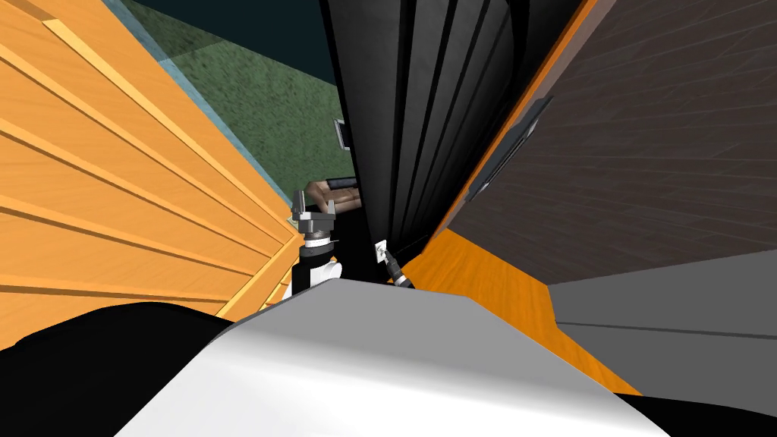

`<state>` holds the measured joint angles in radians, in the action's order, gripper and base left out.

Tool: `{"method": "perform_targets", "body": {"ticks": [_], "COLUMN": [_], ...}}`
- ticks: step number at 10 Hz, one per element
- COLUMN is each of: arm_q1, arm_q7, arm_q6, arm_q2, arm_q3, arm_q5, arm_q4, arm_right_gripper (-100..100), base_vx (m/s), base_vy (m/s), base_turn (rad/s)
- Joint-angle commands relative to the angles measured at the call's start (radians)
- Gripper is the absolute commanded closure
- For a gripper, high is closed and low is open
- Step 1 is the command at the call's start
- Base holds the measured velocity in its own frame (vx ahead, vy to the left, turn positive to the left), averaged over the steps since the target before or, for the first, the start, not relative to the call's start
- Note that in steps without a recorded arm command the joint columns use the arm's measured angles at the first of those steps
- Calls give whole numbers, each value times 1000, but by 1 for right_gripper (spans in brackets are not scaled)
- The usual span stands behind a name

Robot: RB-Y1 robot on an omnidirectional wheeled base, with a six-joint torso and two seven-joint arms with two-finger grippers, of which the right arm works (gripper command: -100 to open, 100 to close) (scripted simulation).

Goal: Push the door open

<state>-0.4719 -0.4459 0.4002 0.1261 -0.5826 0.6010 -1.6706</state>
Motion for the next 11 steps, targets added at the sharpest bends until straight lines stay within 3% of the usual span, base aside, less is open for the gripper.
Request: {"method": "perform_targets", "body": {"ticks": [1, 2, 3, 8, 9, 11], "arm_q1": [9, 5, 5, 5, -7, -19], "arm_q7": [2, 2, 2, 2, 7, 12], "arm_q6": [-8, -4, -4, -4, -6, -8], "arm_q2": [-6, -4, -4, -4, -13, -21], "arm_q3": [2, 1, 1, 1, 17, 32], "arm_q5": [-3, -2, -2, -2, -5, -8], "arm_q4": [5, 4, 4, 4, -3, -10], "arm_right_gripper": [-100, -100, 100, 100, -100, -100], "base_vx": [160, 77, -12, -16, -126, -254], "base_vy": [106, 46, -5, -10, -4, -8], "base_turn": [53, 1, -5, 1, -194, -163]}}
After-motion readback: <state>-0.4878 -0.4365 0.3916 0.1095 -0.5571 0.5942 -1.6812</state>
